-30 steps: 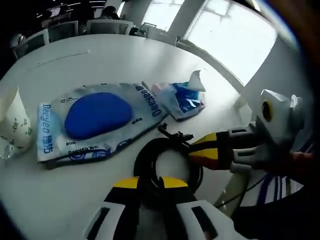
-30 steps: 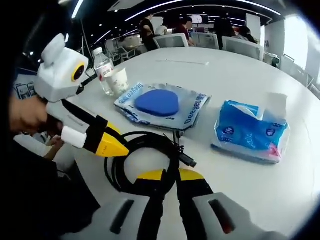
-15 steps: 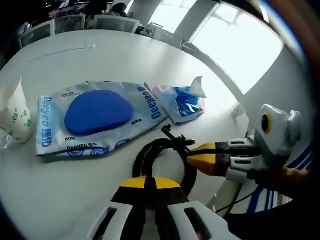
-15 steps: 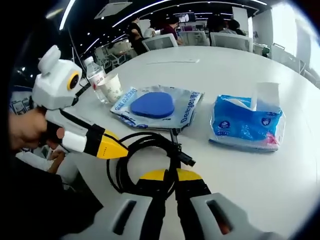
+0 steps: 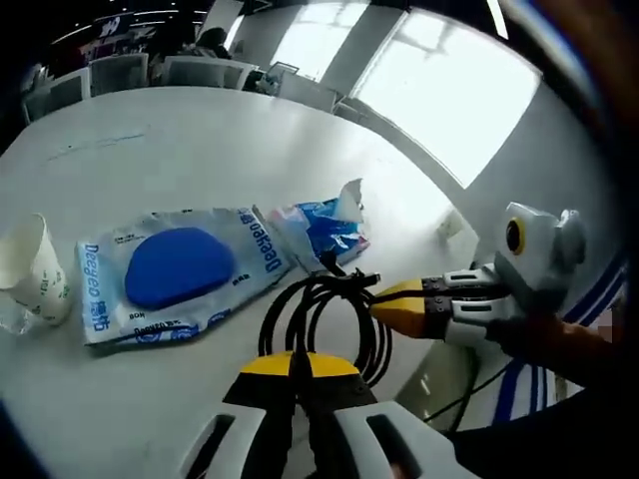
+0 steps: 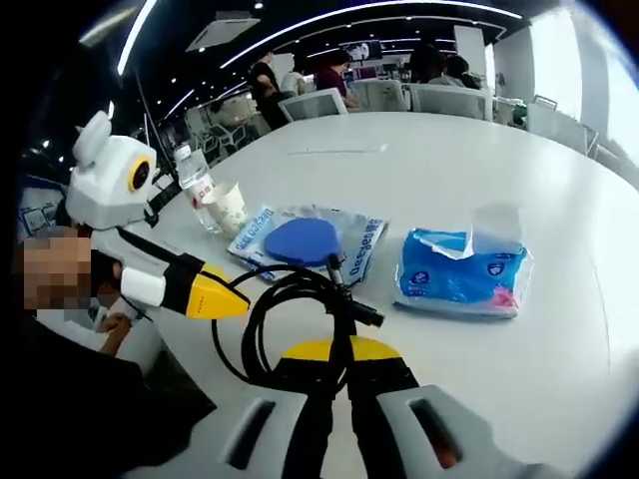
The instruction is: Arrange the tabletop items into an orderly group along one side of the table until the central work area is clear of visible clutter.
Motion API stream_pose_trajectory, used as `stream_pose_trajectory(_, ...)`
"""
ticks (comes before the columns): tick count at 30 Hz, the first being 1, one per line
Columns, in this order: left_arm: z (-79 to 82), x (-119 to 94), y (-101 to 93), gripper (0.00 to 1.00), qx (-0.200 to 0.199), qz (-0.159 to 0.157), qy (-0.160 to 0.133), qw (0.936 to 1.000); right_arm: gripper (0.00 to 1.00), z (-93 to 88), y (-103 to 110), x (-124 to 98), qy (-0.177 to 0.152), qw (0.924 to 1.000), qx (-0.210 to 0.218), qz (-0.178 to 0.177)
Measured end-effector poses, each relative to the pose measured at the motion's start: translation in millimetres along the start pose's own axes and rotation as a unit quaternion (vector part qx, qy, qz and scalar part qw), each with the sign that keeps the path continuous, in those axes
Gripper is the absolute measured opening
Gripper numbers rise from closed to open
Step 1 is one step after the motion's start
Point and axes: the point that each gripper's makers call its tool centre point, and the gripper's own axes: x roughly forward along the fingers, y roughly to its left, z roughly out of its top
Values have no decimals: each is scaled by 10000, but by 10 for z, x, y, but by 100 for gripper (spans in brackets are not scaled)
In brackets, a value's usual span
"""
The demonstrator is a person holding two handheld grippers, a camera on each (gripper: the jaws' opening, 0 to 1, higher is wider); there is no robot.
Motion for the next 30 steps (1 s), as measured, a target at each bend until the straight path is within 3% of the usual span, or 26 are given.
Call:
stream_pose_trajectory(5,58,99,-92,0,-2,-133,73,9999,0,15,-125,-47,48,9999,-1,-104)
stream_pose_trajectory(17,-61,401,-67,1,-108,-93,577,9982,0,-256,-307,149,359,9988,265,-203)
stream_pose_trajectory(26,-149,573,34,1,-445,-26,739,9963,0,-373,-329,289,496,9973,469,-253)
stream_pose_trajectory(30,-203,613,80,1,-303,85,852,9959,0,-422,-301,346,579,9973,329,-293)
